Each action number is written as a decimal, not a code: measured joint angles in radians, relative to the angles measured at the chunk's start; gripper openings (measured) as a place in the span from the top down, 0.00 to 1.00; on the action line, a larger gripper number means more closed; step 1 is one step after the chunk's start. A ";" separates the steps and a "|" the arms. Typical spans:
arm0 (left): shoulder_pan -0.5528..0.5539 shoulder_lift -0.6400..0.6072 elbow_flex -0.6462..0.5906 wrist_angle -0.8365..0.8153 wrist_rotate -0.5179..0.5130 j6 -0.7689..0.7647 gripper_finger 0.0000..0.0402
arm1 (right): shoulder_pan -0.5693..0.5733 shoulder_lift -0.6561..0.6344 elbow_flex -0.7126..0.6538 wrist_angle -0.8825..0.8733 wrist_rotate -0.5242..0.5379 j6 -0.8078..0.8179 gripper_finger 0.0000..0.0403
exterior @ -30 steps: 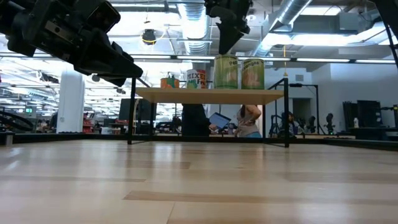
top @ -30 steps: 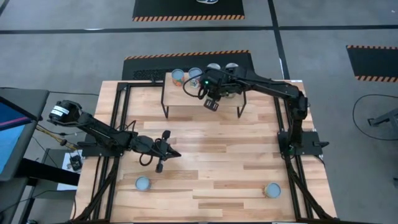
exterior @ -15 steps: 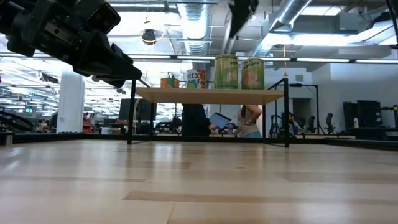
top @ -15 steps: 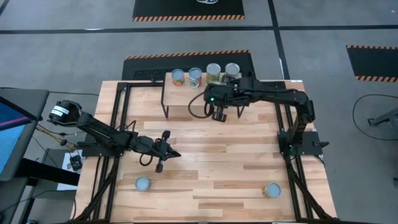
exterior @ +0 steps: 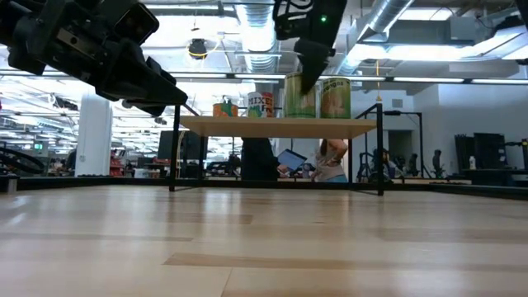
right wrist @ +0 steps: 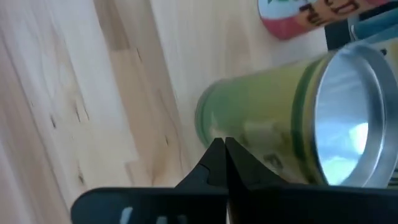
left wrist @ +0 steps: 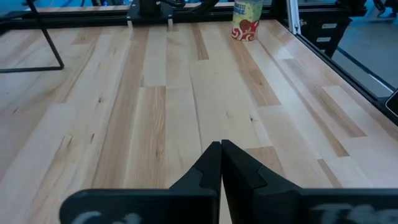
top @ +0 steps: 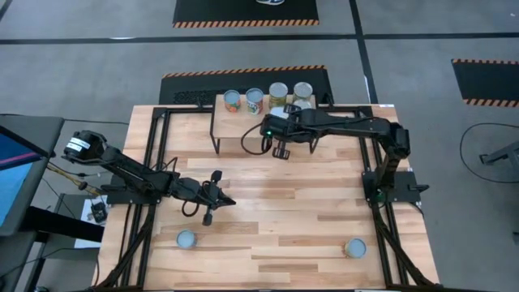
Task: Pick and place cans onto a shelf
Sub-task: Put the canned pears on the shelf, then put the canned spaghetti sauce on the shelf
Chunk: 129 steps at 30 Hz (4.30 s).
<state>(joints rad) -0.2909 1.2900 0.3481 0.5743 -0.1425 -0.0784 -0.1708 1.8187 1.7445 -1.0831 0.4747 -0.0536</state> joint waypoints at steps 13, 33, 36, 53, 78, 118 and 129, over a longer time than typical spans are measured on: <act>0.000 0.000 0.000 -0.001 0.000 -0.006 1.00 | -0.045 0.000 0.000 0.096 0.022 0.059 0.99; 0.000 0.000 0.000 -0.017 0.002 -0.013 1.00 | 0.363 -0.230 -0.319 0.336 0.108 0.222 0.99; 0.000 0.000 0.000 -0.017 0.003 -0.013 1.00 | 0.457 -0.272 -0.452 0.485 0.099 0.323 0.98; 0.000 0.000 0.000 0.015 0.000 -0.013 1.00 | 1.068 -0.282 -0.547 0.084 -0.186 1.663 0.95; -0.025 0.000 0.000 0.012 -0.001 -0.046 1.00 | 1.071 -0.031 -0.409 -0.176 -0.484 1.898 0.81; 0.293 -0.389 -0.195 0.024 0.086 0.016 1.00 | -0.022 -0.031 0.195 0.162 -0.355 -0.264 0.99; 0.410 -0.388 -0.195 0.035 0.140 0.017 1.00 | -0.066 0.028 0.312 0.169 -0.428 -0.474 0.99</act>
<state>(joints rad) 0.1192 0.9016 0.1535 0.6093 -0.0024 -0.0614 -0.2367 1.8465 2.0569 -0.9140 0.0467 -0.5280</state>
